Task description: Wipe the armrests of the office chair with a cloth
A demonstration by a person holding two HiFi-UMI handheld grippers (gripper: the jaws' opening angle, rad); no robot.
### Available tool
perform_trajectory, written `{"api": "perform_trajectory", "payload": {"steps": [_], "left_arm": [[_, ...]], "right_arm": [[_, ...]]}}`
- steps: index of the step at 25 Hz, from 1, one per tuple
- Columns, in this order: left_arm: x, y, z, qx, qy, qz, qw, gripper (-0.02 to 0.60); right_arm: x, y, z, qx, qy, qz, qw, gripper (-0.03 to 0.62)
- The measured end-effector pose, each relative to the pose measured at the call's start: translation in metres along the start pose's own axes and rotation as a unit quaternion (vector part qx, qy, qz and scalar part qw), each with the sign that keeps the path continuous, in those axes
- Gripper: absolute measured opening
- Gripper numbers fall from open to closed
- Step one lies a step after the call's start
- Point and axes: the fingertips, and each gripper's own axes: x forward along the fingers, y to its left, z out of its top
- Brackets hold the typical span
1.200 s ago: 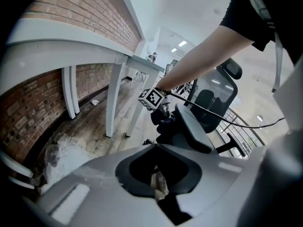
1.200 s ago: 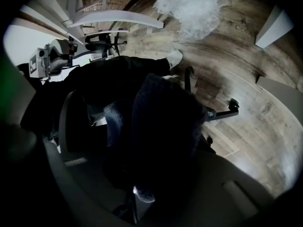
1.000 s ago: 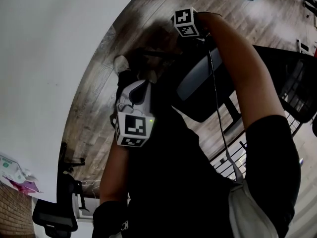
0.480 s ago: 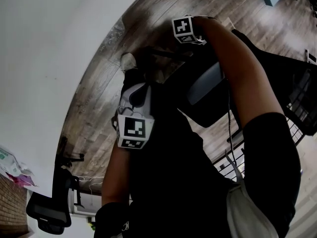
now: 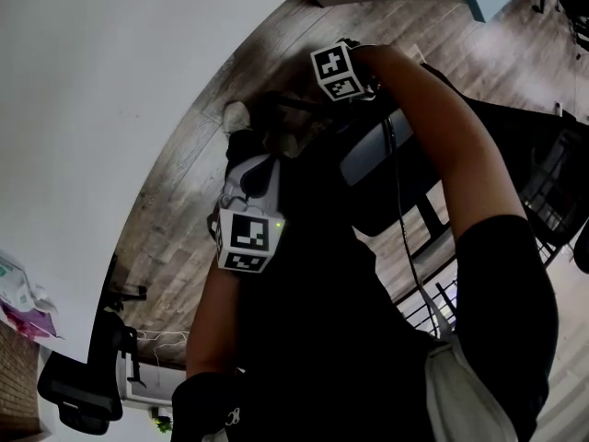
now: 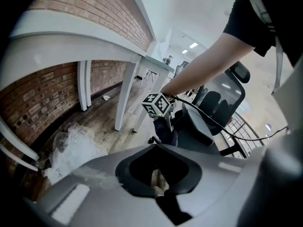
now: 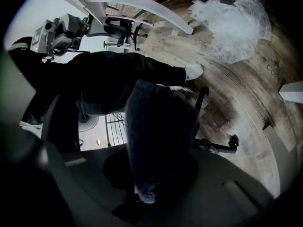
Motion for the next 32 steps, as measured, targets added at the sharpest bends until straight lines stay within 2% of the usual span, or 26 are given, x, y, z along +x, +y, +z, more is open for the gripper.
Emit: {"api": "perform_trajectory", "payload": {"steps": [3, 8, 12, 16, 20, 22, 25, 27, 29, 30, 32], "left_arm": [[-0.004, 0.002, 0.009, 0.001, -0.006, -0.001, 1.0000, 0.006], [-0.006, 0.001, 0.012, -0.006, 0.002, -0.013, 0.9999, 0.006], [-0.007, -0.006, 0.019, 0.004, 0.009, -0.036, 0.9993, 0.006], [-0.003, -0.007, 0.023, 0.014, 0.011, -0.044, 0.9989, 0.006], [0.002, -0.009, 0.025, 0.018, 0.015, -0.055, 0.9982, 0.006], [0.004, -0.015, 0.028, 0.026, 0.016, -0.062, 0.9976, 0.006], [0.005, -0.023, 0.034, 0.040, 0.017, -0.071, 0.9965, 0.006], [0.006, -0.029, 0.037, 0.048, 0.019, -0.075, 0.9959, 0.006], [0.007, -0.033, 0.042, 0.060, 0.022, -0.078, 0.9949, 0.006], [0.008, -0.035, 0.046, 0.071, 0.023, -0.081, 0.9939, 0.006], [0.009, -0.037, 0.057, 0.097, 0.023, -0.087, 0.9911, 0.006]], "right_arm": [[-0.002, 0.020, 0.003, -0.009, 0.001, 0.014, 1.000, 0.054], [-0.011, 0.058, 0.006, 0.002, 0.002, 0.081, 0.997, 0.054], [-0.034, 0.066, -0.008, 0.033, 0.005, 0.108, 0.994, 0.054], [-0.056, 0.059, -0.039, 0.080, 0.018, 0.118, 0.990, 0.054], [-0.052, 0.042, -0.071, 0.120, 0.021, 0.080, 0.989, 0.052], [-0.050, 0.033, -0.078, 0.131, -0.007, 0.049, 0.990, 0.052], [-0.057, 0.019, -0.079, 0.136, -0.081, -0.017, 0.987, 0.054], [-0.072, 0.013, -0.074, 0.138, -0.149, -0.070, 0.977, 0.054], [-0.097, 0.008, -0.069, 0.137, -0.230, -0.143, 0.953, 0.054], [-0.113, 0.008, -0.068, 0.135, -0.272, -0.190, 0.934, 0.054], [-0.148, 0.015, -0.072, 0.127, -0.348, -0.295, 0.881, 0.052]]}}
